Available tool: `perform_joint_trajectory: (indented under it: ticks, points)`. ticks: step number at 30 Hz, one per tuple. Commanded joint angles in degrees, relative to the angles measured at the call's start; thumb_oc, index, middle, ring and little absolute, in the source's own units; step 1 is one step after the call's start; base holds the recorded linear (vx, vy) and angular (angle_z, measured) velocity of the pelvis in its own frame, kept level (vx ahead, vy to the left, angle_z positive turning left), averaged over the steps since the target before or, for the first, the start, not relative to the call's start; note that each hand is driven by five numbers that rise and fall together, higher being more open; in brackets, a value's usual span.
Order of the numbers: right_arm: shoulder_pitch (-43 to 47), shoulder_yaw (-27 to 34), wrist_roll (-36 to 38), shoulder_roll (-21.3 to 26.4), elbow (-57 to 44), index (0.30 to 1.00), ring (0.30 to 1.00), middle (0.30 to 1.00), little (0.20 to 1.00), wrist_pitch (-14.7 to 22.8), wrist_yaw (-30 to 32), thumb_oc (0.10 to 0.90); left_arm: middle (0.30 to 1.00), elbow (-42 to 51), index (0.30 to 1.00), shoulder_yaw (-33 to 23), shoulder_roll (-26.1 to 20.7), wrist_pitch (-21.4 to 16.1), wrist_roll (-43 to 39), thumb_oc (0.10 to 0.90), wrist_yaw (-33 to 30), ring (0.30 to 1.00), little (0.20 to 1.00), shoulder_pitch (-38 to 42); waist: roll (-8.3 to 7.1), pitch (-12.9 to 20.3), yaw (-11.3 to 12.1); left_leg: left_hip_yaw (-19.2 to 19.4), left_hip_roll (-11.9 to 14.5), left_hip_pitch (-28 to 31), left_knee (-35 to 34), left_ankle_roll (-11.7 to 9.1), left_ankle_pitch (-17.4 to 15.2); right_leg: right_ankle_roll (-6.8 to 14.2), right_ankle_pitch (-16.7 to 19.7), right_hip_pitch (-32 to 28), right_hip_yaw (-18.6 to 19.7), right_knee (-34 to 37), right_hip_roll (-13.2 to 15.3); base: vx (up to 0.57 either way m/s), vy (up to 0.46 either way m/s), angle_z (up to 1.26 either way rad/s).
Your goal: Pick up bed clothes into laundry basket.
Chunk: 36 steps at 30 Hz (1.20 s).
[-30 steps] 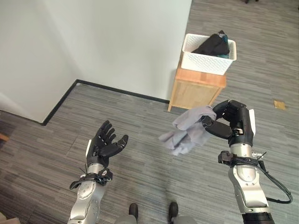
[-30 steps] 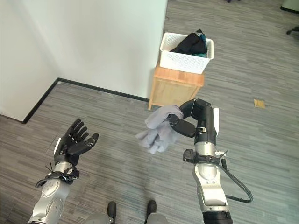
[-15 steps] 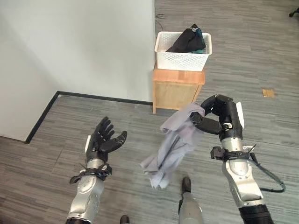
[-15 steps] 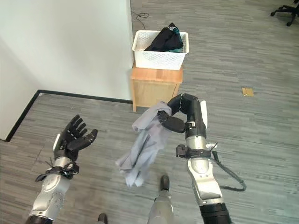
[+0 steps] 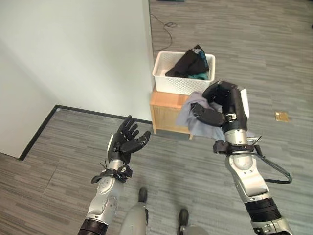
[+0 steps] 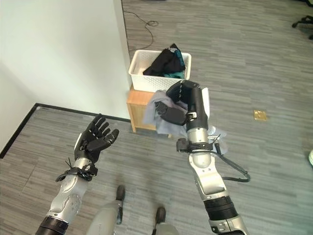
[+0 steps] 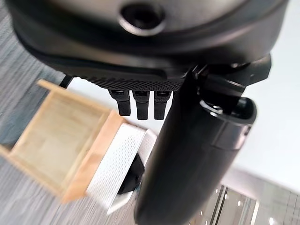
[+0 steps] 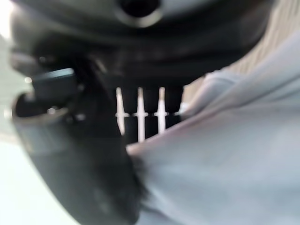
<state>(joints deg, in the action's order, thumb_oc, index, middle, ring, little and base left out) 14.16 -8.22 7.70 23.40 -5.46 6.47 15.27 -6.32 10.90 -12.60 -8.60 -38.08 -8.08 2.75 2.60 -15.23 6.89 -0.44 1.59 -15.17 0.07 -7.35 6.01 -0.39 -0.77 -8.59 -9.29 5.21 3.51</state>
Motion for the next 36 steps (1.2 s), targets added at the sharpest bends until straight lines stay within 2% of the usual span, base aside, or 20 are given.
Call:
perform_joint_trajectory:
  ticks: [1, 2, 3, 4, 5, 6, 7, 8, 9, 10, 12, 13, 14, 15, 16, 19, 26, 30, 33, 36]
  points:
    - [8.7, 3.8, -2.0, -0.1, -9.7, 0.300, 0.300, 0.300, 0.300, 6.3, 0.1, 0.400, 0.900, 9.2, 0.900, -4.8, -2.9, -6.6, 1.2, 0.800, -0.7, 0.900, 0.900, 2.1, -2.83, 7.5, 3.0, 1.2, -2.4, 0.7, -1.8, 3.5, 5.7, 5.8, -9.7, -6.7, 2.3, -2.8, 0.5, 0.48, 0.041, -0.20]
    - [9.1, 3.2, -2.6, 0.0, -9.5, 0.300, 0.300, 0.300, 0.300, 6.4, 0.2, 0.400, 0.900, 9.3, 0.900, -4.6, -2.9, -6.6, 1.2, 0.800, -0.7, 0.900, 0.900, 1.9, -3.05, 7.7, 3.4, 0.6, -2.6, 0.6, -0.3, 4.2, 5.4, 5.5, -10.3, -7.0, 2.5, -3.6, 1.0, 0.44, 0.055, -0.30]
    - [9.2, 3.4, -2.9, -0.4, -9.2, 0.300, 0.300, 0.300, 0.300, 6.4, 0.1, 0.400, 0.900, 9.3, 0.900, -5.1, -2.8, -6.5, 0.7, 0.800, -0.7, 0.900, 0.900, 1.5, -3.70, 8.5, 4.1, 0.3, -3.2, 1.3, 0.8, 4.7, 4.4, 6.2, -10.6, -6.7, 2.4, -6.1, 1.8, 0.39, 0.061, -0.41]
    - [9.0, 3.6, -3.6, -1.0, -9.1, 0.300, 0.300, 0.300, 0.300, 6.3, 0.0, 0.400, 0.900, 9.3, 0.900, -5.6, -3.3, -6.3, 0.4, 0.800, -0.7, 0.900, 0.900, 0.8, -5.26, 9.3, 5.3, 1.1, -4.1, 2.7, 0.9, 6.5, 2.7, 8.0, -8.8, -4.9, 2.9, -11.5, 3.4, 0.41, 0.081, -0.39]
    - [8.7, 3.2, -3.9, -1.6, -8.8, 0.300, 0.300, 0.300, 0.300, 6.3, -0.4, 0.400, 0.900, 9.5, 0.900, -5.8, -3.8, -6.1, 0.9, 0.800, -0.9, 0.900, 0.900, 0.2, -5.93, 9.6, 5.8, 1.7, -4.7, 4.0, 1.1, 7.8, 1.6, 10.1, -4.8, -2.6, 3.5, -19.3, 5.0, 0.26, 0.061, -0.35]
    - [8.7, 3.2, -3.9, -1.6, -8.8, 0.300, 0.300, 0.300, 0.300, 6.3, -0.4, 0.400, 0.900, 9.5, 0.900, -5.8, -3.9, -6.1, 0.9, 0.800, -0.9, 0.900, 0.900, 0.2, -6.01, 9.6, 5.9, 1.7, -4.8, 3.9, 1.1, 7.8, 1.5, 10.1, -4.9, -2.5, 3.5, -19.4, 5.1, 0.30, 0.161, -0.22]
    - [8.2, 3.6, -3.4, -1.8, -9.1, 0.300, 0.300, 0.300, 0.300, 5.7, -1.6, 0.400, 0.900, 9.8, 0.900, -6.1, -4.6, -5.7, 0.8, 0.800, -0.3, 0.900, 0.900, 0.3, -3.98, 8.5, 3.8, 1.3, -3.6, 8.0, -0.2, 9.3, 0.7, 11.5, 1.3, 5.1, 5.5, -35.3, 4.6, 0.34, 0.179, -0.17]
    - [8.1, 3.7, -3.4, -1.8, -9.2, 0.300, 0.300, 0.300, 0.300, 5.8, -1.8, 0.400, 0.900, 9.9, 0.900, -5.5, -4.6, -5.8, -0.2, 0.800, -0.1, 0.900, 0.900, 0.7, -2.85, 8.2, 2.3, 0.5, -2.7, 10.2, -1.0, 9.6, 0.0, 10.8, 1.5, 9.2, 6.0, -37.3, 2.9, 0.34, 0.167, 0.17]
    - [8.1, 3.6, -3.4, -1.8, -9.2, 0.300, 0.300, 0.300, 0.300, 5.8, -1.8, 0.400, 0.900, 9.8, 0.900, -5.6, -4.5, -5.8, -0.3, 0.800, 0.0, 0.900, 0.900, 0.7, -3.10, 8.0, 2.1, 0.4, -3.0, 10.5, -1.4, 9.5, 0.0, 10.8, 0.6, 9.6, 6.0, -38.6, 3.3, 0.36, 0.070, 0.50]
    - [8.1, 3.8, -2.2, -2.2, -8.7, 0.300, 0.300, 0.300, 0.300, 5.7, -1.9, 0.400, 0.900, 10.1, 0.900, -6.0, -5.3, -6.0, 0.3, 0.800, -0.1, 0.900, 0.900, 1.1, -2.01, 7.7, 0.4, -1.0, -2.6, 13.8, -2.9, 9.5, -1.0, 9.8, -0.8, 14.8, 5.2, -35.3, 3.9, 0.31, -0.018, 0.53]
    - [7.9, 3.9, -1.0, -2.5, -8.4, 0.300, 0.300, 0.300, 0.300, 5.8, -2.1, 0.400, 0.900, 10.6, 0.900, -6.2, -5.9, -6.1, 0.7, 0.800, -0.1, 0.900, 0.900, 1.3, -2.16, 7.1, -0.8, -2.2, -2.8, 15.4, -3.7, 9.1, -1.3, 9.3, -2.2, 14.9, 4.7, -32.1, 4.6, 0.28, -0.046, 0.35]
    - [7.7, 4.5, 0.2, -2.5, -7.8, 0.300, 0.300, 0.300, 0.300, 6.0, -2.2, 0.400, 0.900, 10.6, 0.900, -6.0, -6.2, -6.2, 0.8, 0.800, 0.1, 0.900, 0.900, 2.0, -2.27, 7.1, -1.5, -3.4, -3.0, 15.9, -4.0, 8.7, -2.0, 8.5, -3.7, 15.4, 6.1, -26.2, 3.1, 0.26, -0.106, 0.49]
    - [7.4, 5.3, 0.6, -2.1, -7.6, 0.300, 0.300, 0.300, 0.300, 5.9, -1.9, 0.400, 0.900, 10.6, 0.900, -6.0, -6.2, -6.2, 0.6, 0.800, 0.2, 0.900, 0.900, 2.1, -2.70, 7.1, -2.2, -4.9, -3.4, 16.6, -4.2, 8.4, -2.7, 8.3, -3.6, 15.5, 8.2, -19.9, 2.1, 0.32, -0.184, 0.74]
    - [6.6, 6.0, 0.8, -1.2, -7.4, 0.300, 0.300, 0.300, 0.300, 6.1, -1.1, 0.400, 0.900, 9.8, 0.900, -6.0, -6.1, -5.8, 1.0, 0.800, -0.4, 0.900, 0.900, 1.9, -4.02, 7.3, -1.6, -6.6, -4.4, 16.0, -3.7, 8.2, -2.9, 7.9, -1.9, 12.9, 9.7, -13.1, 2.4, 0.25, -0.153, 0.73]
    - [5.7, 6.7, 1.2, -0.7, -7.6, 0.300, 0.300, 0.300, 0.300, 5.7, -1.7, 0.400, 0.900, 9.8, 0.900, -5.9, -5.8, -5.4, 1.1, 0.800, 0.8, 0.900, 0.900, 1.0, -4.09, 8.1, -1.3, -6.6, -4.5, 16.1, -3.8, 8.2, -3.4, 8.5, -2.2, 11.5, 9.4, -12.6, 2.7, 0.18, -0.111, 0.72]
    - [3.2, 7.3, 2.7, -0.6, -8.1, 0.300, 0.300, 0.300, 0.300, 6.0, -3.3, 0.400, 0.900, 10.4, 0.900, -6.8, -4.3, -5.8, 0.4, 0.800, 0.7, 0.900, 0.900, -0.9, -4.41, 10.1, -0.8, -6.8, -4.5, 16.3, -4.2, 7.9, -3.9, 8.2, -1.6, 8.0, 8.2, -7.2, 3.3, 0.12, -0.084, 0.40]
    - [1.5, 8.8, 3.8, 1.1, -6.8, 0.300, 0.300, 0.300, 0.300, 5.4, -4.2, 0.400, 0.900, 10.9, 0.900, -7.1, -3.8, -5.0, 0.0, 0.800, 0.8, 0.900, 0.900, -2.9, -4.41, 11.1, 0.6, -9.6, -4.6, 15.5, -4.7, 7.3, -3.4, 7.4, -2.8, 5.5, 6.0, -5.9, 3.3, 0.05, -0.047, 0.11]
    - [1.7, 7.6, 6.2, 2.8, -4.6, 0.300, 0.300, 0.300, 0.300, 5.0, -6.6, 0.400, 0.900, 11.5, 0.900, -8.2, -4.1, -5.2, 0.8, 0.800, 0.7, 0.900, 0.900, -3.6, -4.80, 11.7, 1.7, -11.2, -4.9, 15.3, -4.9, 6.7, -3.0, 7.2, -3.1, 3.8, 4.2, -4.3, 3.3, 0.03, -0.051, 0.12]
    - [4.0, 5.5, 9.1, 5.3, -1.9, 0.300, 0.300, 0.300, 0.300, 4.7, -8.4, 0.400, 0.900, 10.9, 0.900, -8.4, -4.9, -5.1, 1.0, 0.800, 0.9, 0.900, 0.900, -2.8, -5.17, 11.9, 2.5, -12.6, -5.1, 14.9, -4.9, 6.3, -2.7, 6.9, -3.3, 2.9, 3.4, -3.7, 3.0, 0.02, -0.037, 0.35]
    - [10.4, 2.0, 12.3, 10.5, 1.6, 0.300, 0.300, 0.300, 0.300, 4.1, -10.5, 0.400, 0.900, 10.4, 0.900, -7.7, -7.8, -4.7, 2.4, 0.800, 2.5, 0.900, 0.900, -1.8, -5.64, 12.3, 3.4, -13.2, -5.1, 14.9, -5.0, 6.0, -2.6, 6.9, -3.2, 2.2, 2.4, -3.1, 3.0, 0.01, -0.029, 0.27]
